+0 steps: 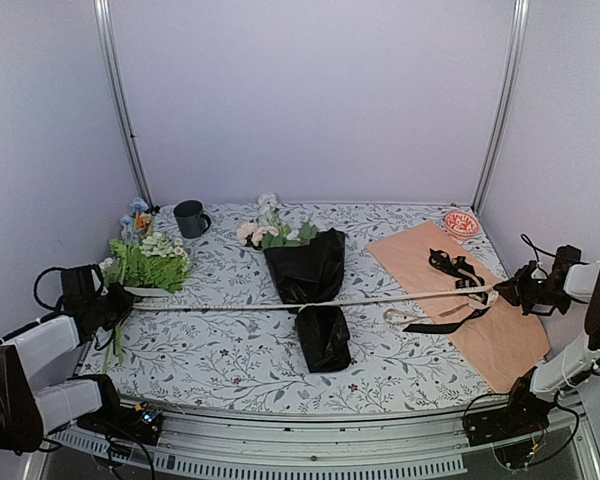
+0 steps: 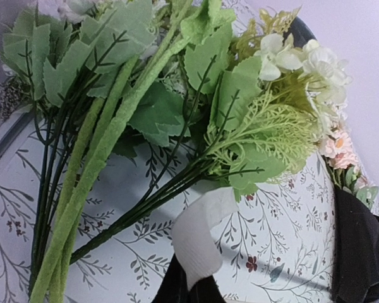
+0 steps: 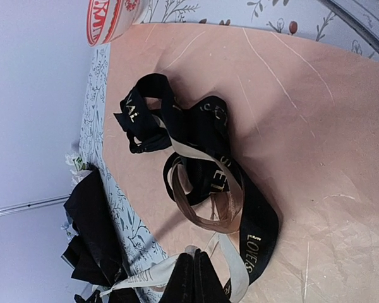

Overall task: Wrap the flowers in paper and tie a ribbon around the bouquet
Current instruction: Tie the ribbon around the folded bouquet.

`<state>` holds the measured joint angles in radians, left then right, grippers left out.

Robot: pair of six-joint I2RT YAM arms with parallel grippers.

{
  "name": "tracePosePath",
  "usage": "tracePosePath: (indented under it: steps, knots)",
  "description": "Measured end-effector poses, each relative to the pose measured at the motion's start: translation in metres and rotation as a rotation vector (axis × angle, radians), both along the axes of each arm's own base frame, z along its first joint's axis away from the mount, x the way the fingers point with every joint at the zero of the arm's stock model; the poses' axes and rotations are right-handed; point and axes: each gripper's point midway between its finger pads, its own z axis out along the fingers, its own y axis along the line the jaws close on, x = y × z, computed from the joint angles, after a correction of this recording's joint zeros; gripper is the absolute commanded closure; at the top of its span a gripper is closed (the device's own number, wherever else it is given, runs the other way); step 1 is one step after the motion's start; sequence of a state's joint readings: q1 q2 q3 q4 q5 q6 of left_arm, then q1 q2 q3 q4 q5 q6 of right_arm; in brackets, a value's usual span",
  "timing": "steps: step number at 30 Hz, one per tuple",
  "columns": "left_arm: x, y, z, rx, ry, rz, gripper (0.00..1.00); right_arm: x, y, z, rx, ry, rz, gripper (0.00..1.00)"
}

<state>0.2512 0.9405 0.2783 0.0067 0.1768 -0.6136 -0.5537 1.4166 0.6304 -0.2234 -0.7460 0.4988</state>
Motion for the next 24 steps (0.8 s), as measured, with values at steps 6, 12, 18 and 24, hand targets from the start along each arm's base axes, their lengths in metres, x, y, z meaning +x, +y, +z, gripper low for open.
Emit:
tracePosePath:
  steps: [6, 12, 18, 24]
  knots:
    - [-0.003, 0.002, -0.003, -0.018, 0.013, 0.01, 1.0, -0.004, -0.003, -0.005, 0.007, 0.013, 0.0, 1.0]
    - [-0.006, 0.006, -0.007, -0.037, 0.019, 0.024, 1.0, -0.007, -0.004, -0.006, 0.002, 0.017, 0.006, 1.0]
    - [0.011, -0.012, 0.005, 0.036, -0.025, -0.032, 1.0, 0.025, 0.05, 0.011, -0.131, -0.047, 0.21, 1.0]
    - [0.061, -0.09, 0.059, 0.1, -0.136, -0.282, 1.0, 0.061, 0.189, 0.074, -0.157, -0.288, 0.587, 1.0]
